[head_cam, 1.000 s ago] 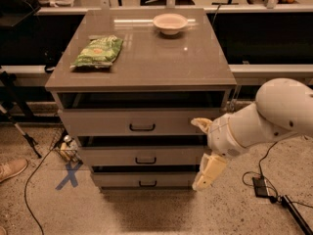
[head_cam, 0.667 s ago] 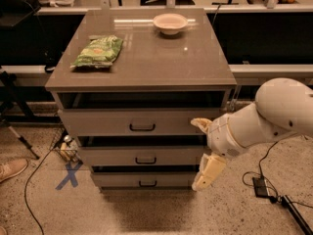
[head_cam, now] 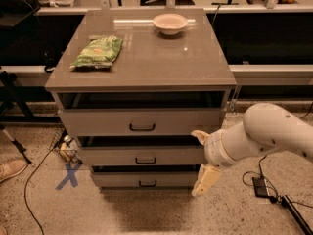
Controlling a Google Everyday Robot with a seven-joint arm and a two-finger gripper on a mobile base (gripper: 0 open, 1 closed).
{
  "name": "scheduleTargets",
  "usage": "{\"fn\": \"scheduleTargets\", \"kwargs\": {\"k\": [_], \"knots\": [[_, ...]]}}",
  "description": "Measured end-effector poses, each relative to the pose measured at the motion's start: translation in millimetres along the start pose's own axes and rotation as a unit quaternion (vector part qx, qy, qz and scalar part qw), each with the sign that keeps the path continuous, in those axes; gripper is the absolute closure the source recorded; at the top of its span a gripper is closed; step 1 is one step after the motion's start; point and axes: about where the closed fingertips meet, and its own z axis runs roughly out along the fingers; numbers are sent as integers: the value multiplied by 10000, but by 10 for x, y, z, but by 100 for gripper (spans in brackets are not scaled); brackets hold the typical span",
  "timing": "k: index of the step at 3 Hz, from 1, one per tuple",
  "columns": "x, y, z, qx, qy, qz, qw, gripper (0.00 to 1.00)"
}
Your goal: Open middle drawer
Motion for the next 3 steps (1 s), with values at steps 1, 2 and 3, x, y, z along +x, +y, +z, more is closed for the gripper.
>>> {"fn": "scheduleTargets", "kwargs": {"k": [1,2,3], "knots": [[334,-105,486,168,261,-90,9995,0],[640,-323,1219,310,646,-189,9972,0],[650,-315,1215,304,648,-178,9973,0]]}}
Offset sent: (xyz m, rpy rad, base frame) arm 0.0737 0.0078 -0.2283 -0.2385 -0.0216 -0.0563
